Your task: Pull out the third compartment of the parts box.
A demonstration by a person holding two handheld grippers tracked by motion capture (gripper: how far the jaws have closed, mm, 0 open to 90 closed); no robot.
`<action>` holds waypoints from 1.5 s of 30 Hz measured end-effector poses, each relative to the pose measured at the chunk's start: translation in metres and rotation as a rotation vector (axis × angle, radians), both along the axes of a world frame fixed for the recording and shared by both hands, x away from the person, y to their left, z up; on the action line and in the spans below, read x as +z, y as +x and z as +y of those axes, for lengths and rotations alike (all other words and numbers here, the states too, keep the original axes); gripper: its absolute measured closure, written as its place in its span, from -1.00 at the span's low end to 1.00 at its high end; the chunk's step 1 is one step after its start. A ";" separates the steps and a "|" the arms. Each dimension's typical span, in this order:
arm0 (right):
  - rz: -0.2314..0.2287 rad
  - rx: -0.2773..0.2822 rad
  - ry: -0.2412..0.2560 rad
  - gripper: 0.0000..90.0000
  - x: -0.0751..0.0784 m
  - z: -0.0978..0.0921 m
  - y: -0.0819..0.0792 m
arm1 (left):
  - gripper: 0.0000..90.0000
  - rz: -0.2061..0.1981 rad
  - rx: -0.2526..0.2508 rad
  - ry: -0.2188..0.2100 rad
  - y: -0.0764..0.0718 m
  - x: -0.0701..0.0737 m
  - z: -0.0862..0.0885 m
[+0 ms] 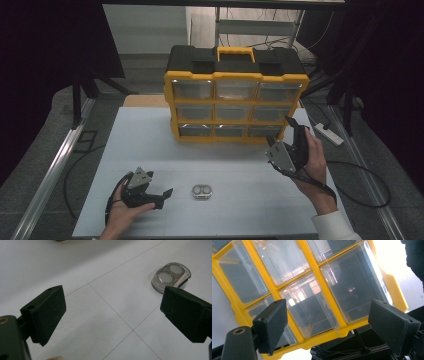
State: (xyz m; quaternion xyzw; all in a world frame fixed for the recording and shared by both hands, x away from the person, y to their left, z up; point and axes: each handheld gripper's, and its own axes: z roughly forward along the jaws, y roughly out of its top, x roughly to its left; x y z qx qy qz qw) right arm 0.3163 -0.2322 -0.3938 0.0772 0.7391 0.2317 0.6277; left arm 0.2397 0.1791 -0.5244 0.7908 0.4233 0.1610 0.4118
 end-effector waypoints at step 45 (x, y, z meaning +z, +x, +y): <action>-0.029 -0.020 -0.002 -0.64 0.034 0.011 0.029 | -0.85 0.000 -0.001 0.000 0.000 0.000 0.001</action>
